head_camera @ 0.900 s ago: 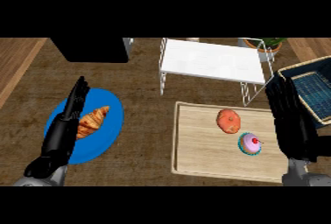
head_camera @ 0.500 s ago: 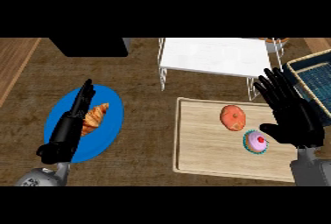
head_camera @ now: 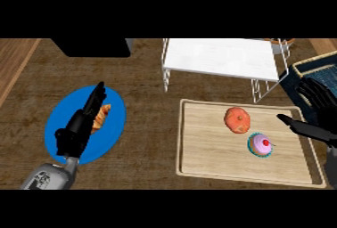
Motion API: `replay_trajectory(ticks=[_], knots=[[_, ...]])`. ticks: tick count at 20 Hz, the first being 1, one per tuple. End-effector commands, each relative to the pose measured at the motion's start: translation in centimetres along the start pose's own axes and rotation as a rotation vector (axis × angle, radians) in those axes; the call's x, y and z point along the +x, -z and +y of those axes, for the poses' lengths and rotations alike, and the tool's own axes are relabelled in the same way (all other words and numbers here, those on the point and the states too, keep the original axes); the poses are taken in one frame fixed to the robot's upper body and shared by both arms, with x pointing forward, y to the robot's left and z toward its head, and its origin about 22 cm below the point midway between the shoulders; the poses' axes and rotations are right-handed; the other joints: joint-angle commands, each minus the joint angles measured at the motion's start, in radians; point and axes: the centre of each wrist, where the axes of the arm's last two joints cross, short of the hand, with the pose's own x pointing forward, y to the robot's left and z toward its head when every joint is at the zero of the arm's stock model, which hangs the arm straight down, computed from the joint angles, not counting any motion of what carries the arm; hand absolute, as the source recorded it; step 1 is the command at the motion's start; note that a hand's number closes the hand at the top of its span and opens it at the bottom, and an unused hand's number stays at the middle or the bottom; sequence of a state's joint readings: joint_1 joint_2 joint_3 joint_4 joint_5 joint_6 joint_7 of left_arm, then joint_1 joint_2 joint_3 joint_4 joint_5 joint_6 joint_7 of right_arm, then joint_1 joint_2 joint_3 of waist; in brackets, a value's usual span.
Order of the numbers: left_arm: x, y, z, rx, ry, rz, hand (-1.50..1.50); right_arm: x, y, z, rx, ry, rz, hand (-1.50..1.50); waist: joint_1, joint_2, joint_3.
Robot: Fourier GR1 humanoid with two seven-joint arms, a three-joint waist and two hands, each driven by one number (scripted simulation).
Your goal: Pick the cupcake from the tray and place it in the tiered shelf
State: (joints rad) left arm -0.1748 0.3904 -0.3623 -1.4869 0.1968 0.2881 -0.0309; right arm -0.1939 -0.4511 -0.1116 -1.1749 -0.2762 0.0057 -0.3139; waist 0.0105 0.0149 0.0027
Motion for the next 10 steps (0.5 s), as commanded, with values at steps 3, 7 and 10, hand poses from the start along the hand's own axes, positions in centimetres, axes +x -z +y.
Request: replay_trajectory(ticks=[3, 7, 10], knots=[[-0.2, 1.7, 0.7, -0.013, -0.007, 0.021, 0.00, -0.8, 1.7, -5.3, 0.120, 0.133, -0.079, -1.50, -0.001, -0.008, -0.001], [0.2, 1.8, -0.5, -0.019, -0.012, 0.017, 0.00, 1.5, 2.1, -6.1, 0.389, -0.056, -0.031, -1.50, -0.006, -0.011, -0.002], [0.8, 2.7, 0.1, 0.002, -0.002, 0.028, 0.00, 3.6, 3.0, -4.7, 0.445, -0.176, -0.028, -1.50, -0.013, -0.015, -0.003]])
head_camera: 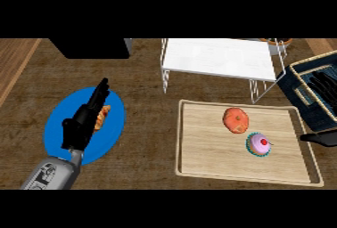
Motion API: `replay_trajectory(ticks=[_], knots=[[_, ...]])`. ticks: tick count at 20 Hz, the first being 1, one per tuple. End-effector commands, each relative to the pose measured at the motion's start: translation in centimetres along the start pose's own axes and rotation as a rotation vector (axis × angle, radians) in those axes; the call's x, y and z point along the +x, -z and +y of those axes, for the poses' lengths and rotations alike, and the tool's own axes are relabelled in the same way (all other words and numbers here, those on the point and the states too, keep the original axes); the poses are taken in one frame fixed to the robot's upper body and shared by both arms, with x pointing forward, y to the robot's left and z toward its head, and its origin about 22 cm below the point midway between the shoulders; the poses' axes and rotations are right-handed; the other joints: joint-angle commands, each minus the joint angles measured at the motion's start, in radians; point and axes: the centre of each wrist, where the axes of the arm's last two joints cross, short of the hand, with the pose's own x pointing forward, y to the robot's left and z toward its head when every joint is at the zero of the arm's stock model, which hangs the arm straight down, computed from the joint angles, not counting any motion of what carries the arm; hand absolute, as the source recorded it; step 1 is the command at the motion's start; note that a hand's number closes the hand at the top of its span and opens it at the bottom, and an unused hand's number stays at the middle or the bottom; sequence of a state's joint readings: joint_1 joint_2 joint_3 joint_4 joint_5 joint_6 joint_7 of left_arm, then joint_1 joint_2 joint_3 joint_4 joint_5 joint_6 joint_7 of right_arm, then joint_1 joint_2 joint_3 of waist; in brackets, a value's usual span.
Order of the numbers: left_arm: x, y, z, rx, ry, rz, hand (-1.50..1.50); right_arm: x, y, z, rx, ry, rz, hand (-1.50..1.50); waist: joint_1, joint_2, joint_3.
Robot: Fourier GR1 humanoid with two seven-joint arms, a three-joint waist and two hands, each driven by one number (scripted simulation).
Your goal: Pick the cupcake from the tray and place it in the tiered shelf
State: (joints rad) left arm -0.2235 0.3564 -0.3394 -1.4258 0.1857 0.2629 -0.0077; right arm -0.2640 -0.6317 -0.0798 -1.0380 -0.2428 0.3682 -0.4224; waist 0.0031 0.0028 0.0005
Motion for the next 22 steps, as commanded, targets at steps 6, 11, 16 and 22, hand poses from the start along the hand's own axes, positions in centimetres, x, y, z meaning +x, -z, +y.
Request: replay_trajectory(ticks=[6, 11, 16, 22], knots=[[-2.3, -1.0, -0.7, -0.002, 0.002, 0.016, 0.00, 8.1, 3.9, 0.0, 0.206, -0.261, 0.083, -1.50, -0.003, -0.004, -0.002], [-1.1, 0.1, -0.4, 0.014, -0.007, 0.030, 0.00, 11.7, 3.0, 1.0, 0.440, -0.500, 0.178, -1.50, -0.017, -0.008, -0.003], [-0.4, 0.0, 0.9, 0.013, -0.009, 0.021, 0.00, 13.9, 1.7, 2.4, 0.478, -0.716, 0.242, -1.50, -0.017, -0.009, -0.002], [-0.7, 0.5, -0.6, -0.001, -0.006, 0.005, 0.00, 16.5, 1.2, 7.5, 0.455, -0.717, 0.242, -1.50, -0.010, -0.005, -0.001]])
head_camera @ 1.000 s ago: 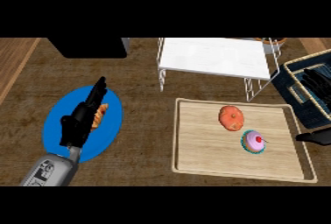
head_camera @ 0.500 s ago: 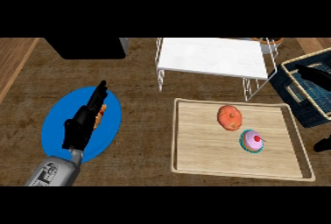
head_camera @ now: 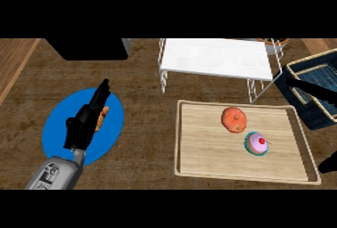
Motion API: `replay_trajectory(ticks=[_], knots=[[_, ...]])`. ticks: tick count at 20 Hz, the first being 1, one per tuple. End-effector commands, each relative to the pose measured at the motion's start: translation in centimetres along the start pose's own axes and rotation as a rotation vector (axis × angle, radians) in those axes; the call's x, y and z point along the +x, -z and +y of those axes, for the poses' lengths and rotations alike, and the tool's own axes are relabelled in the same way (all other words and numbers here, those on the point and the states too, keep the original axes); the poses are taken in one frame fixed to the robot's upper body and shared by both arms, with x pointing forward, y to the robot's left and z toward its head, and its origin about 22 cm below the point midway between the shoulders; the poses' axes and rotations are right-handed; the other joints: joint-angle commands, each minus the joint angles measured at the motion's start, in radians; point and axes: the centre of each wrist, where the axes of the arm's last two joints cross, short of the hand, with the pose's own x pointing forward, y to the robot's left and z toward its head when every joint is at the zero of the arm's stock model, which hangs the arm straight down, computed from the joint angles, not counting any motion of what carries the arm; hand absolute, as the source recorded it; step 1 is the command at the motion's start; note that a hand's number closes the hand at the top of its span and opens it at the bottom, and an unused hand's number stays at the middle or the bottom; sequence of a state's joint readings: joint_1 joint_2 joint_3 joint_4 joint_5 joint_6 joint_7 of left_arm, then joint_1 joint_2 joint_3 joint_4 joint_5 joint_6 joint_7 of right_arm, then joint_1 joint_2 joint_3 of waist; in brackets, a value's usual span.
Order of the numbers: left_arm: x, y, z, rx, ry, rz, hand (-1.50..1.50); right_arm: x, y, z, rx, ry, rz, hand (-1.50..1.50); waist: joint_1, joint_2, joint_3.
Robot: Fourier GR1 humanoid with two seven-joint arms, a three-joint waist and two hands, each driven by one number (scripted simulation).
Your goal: Pick the cupcake from the tray and place it in the tiered shelf
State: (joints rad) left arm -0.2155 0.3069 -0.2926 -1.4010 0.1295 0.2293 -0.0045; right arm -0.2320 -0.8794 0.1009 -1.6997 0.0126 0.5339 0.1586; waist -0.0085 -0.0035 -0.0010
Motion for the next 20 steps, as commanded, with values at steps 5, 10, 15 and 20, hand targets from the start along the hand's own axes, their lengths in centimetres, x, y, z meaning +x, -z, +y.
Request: replay_trajectory(ticks=[5, 10, 15, 20], knots=[[0.0, 0.1, -0.4, 0.007, 0.015, -0.014, 0.00, 1.8, -1.3, 2.6, -0.023, -0.009, 0.016, -1.50, 0.005, 0.002, 0.001], [0.3, 0.2, 0.3, 0.001, -0.008, -0.008, 0.00, 3.1, -2.1, 2.5, -0.049, -0.043, 0.032, -1.50, 0.006, 0.002, 0.001], [0.2, -0.4, -1.0, 0.007, 0.001, -0.008, 0.00, 3.5, -0.4, 5.1, -0.046, -0.030, 0.056, -1.50, 0.010, 0.003, 0.001], [-1.4, -0.6, 1.3, 0.004, -0.013, -0.015, 0.00, 2.0, -2.0, 6.0, -0.040, -0.023, 0.055, -1.50, 0.006, 0.003, 0.001]])
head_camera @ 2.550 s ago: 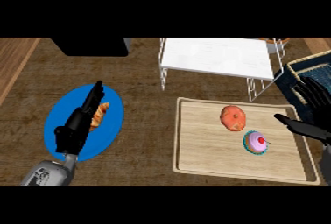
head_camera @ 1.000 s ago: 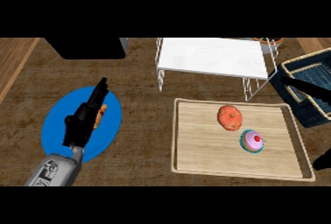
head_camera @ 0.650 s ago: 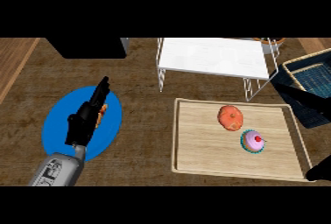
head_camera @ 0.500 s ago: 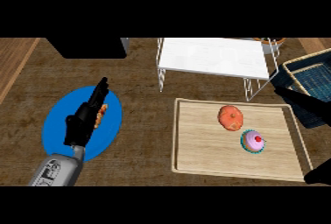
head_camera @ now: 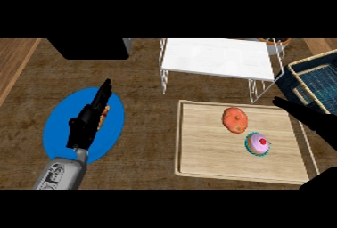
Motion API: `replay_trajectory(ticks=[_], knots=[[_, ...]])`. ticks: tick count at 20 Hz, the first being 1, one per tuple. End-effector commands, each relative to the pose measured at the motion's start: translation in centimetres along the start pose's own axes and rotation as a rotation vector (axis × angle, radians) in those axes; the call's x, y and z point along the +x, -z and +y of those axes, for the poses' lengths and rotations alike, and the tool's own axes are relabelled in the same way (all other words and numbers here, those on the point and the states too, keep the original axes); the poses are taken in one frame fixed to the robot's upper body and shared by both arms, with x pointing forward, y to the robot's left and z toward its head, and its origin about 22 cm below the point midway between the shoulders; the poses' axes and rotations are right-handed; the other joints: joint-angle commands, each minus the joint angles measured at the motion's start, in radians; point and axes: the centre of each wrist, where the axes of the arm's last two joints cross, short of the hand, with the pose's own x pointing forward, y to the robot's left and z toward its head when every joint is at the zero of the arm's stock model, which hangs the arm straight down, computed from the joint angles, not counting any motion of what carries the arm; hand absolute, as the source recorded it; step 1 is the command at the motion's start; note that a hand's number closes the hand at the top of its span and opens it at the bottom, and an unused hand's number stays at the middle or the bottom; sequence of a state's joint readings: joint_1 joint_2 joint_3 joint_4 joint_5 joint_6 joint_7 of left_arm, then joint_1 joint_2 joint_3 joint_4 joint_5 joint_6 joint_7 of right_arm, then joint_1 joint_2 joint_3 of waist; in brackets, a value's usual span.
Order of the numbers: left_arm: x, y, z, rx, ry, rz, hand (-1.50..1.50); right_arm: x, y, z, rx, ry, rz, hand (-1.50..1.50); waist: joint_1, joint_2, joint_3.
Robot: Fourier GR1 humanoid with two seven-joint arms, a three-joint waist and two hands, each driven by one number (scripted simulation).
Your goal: Pick the cupcake from the tray and place it in the tiered shelf
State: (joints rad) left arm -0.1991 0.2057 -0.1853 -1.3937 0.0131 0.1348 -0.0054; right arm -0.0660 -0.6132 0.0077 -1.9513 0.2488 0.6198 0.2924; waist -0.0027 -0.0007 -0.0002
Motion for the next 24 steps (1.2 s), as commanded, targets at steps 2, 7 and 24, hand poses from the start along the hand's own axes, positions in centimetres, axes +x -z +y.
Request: replay_trajectory(ticks=[2, 7, 24], knots=[[-1.0, -1.1, -1.1, 0.001, -0.012, 0.001, 0.00, 1.8, 1.4, 0.0, 0.016, 0.000, 0.011, -1.50, 0.005, 0.000, 0.000], [0.7, -1.8, 1.4, 0.000, -0.003, 0.001, 0.00, 0.3, 0.1, 0.7, -0.004, -0.010, 0.045, -1.50, 0.003, -0.001, 0.000], [0.2, -0.9, 0.9, 0.010, 0.018, 0.009, 0.00, -0.8, 2.6, 3.1, 0.047, -0.085, 0.095, -1.50, 0.003, 0.000, 0.000]])
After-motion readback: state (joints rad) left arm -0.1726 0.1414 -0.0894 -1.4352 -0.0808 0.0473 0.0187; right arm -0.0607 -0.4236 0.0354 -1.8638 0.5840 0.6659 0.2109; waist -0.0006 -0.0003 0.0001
